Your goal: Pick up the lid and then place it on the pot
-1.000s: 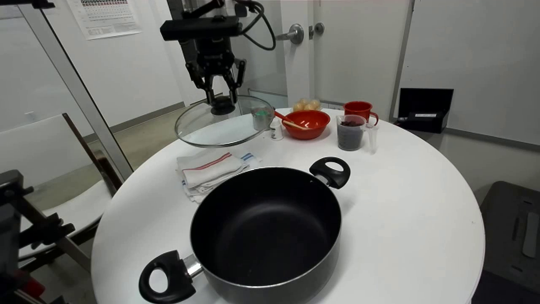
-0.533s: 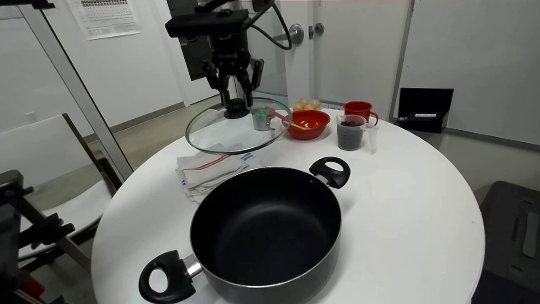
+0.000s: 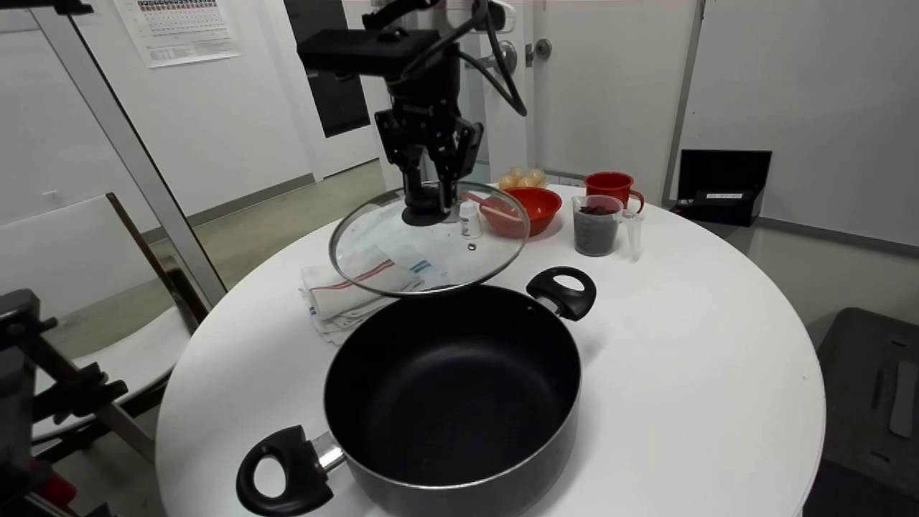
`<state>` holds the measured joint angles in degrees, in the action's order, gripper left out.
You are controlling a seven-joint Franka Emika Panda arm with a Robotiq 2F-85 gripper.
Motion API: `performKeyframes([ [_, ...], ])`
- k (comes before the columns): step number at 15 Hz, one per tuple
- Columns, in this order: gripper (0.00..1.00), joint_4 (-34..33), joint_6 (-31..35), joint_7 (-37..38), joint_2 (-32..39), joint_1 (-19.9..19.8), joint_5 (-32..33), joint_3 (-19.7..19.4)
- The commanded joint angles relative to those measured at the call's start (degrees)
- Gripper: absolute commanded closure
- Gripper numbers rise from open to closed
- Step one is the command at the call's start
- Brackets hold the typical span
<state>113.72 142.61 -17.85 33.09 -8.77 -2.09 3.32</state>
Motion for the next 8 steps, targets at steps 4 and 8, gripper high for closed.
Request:
performKeyframes([
  [4, 0.75, 2.4, -0.6, 4.9, -1.5, -3.4, -6.2, -1.5],
  [8, 0.75, 4.2, -0.5, 7.0, -1.7, -4.9, -8.7, -2.5],
])
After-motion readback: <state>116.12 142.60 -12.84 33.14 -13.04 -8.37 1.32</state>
